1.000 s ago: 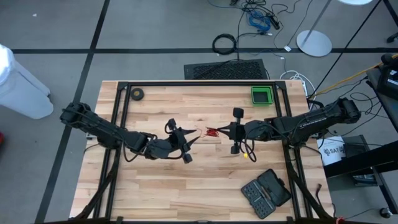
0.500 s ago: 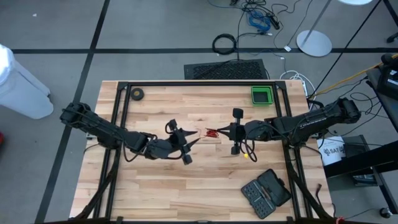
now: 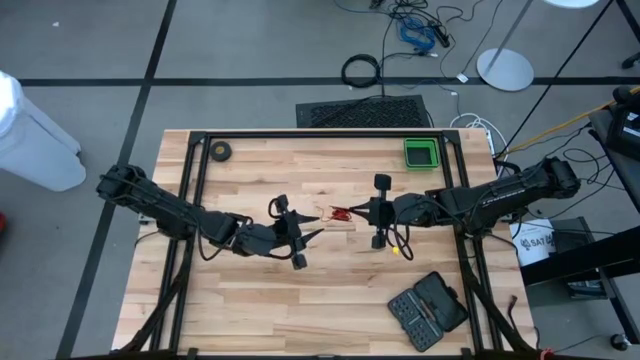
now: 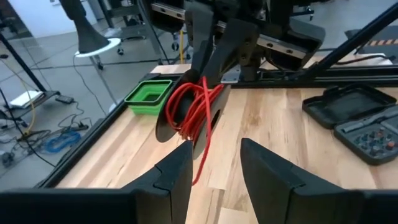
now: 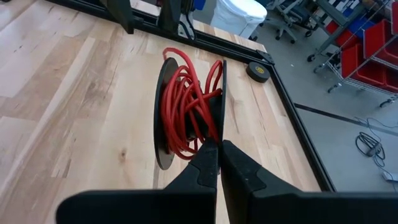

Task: Coil cords
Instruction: Uncoil the red wire from the spool

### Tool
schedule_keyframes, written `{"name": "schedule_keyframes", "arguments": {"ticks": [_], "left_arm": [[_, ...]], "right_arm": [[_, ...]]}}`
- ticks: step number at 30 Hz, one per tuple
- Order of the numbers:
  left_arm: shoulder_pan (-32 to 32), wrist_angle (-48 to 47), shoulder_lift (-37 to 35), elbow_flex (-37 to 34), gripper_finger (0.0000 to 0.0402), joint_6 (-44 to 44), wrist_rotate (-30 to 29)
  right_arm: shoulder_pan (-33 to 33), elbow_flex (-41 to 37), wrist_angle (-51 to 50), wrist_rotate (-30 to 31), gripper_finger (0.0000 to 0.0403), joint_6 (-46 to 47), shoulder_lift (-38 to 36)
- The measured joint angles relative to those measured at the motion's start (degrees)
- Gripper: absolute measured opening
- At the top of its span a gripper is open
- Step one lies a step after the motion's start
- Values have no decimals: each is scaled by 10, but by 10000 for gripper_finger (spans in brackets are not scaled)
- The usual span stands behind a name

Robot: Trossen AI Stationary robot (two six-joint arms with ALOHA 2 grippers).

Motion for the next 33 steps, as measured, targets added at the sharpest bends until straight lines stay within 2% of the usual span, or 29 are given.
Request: {"name": "schedule_keyframes", "arguments": {"ticks": [2, 9, 26, 33], "left_arm": [[0, -6, 0, 0, 142, 0, -3], [2, -65, 0, 0, 142, -19, -75], [16, -41, 0, -17, 142, -31, -74], [15, -10, 15, -17, 142, -18, -45]], "right_arm": [[0, 0, 0, 0, 0, 0, 0], [0, 0, 0, -1, 0, 0, 0], [0, 0, 0, -17, 0, 0, 0], [0, 0, 0, -17, 0, 0, 0]]}}
